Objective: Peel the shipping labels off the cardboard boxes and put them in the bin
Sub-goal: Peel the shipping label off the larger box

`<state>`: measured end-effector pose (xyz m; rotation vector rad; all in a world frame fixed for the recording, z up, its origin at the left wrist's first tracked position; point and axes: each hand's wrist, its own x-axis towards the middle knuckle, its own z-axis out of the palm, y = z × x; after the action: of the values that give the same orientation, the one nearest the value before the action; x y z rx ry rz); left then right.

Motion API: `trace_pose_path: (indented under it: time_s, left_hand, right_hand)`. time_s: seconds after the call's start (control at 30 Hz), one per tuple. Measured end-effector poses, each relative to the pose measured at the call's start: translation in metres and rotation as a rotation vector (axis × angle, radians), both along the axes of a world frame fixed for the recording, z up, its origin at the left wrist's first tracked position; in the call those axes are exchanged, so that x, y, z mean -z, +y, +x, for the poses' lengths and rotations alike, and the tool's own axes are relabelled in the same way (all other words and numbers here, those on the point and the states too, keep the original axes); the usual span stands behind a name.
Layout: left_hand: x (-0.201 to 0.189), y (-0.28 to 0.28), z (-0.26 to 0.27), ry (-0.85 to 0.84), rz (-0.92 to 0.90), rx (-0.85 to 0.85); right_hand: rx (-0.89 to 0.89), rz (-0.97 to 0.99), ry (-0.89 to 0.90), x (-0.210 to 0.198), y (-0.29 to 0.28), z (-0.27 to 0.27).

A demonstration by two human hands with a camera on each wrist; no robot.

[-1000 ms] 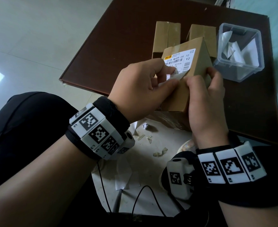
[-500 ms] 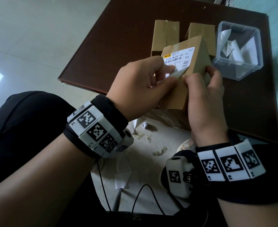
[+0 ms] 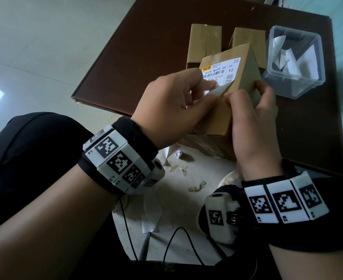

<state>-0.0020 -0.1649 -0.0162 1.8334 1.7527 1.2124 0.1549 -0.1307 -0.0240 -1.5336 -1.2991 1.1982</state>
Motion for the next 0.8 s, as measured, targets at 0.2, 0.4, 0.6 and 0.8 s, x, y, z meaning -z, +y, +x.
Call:
trace_pose_path:
  time_s: [0.2,0.4,0.6,0.8]
  left_hand:
    - [-0.0003,0.0002,0.0000,-0.005,-0.008,0.006]
    - [-0.0006,0.0004,0.0000,0.010,-0.005,-0.006]
    - [0.0021,0.0011,0.0007,-0.011,0.008,-0.014]
    - [0.0029,0.0012,0.0006,0.008,0.026,-0.020]
  right_hand:
    - [-0.017,0.005,0.041,0.0024,0.0013,-0.0004]
    - [-0.038,0.036,0.071,0.0023,0.0024,0.0014]
    - [-0.037,0.042,0.077,0.0008,0.0020,0.0009]
    - [-0.040,0.050,0.091,-0.0027,0.0005,0.0008]
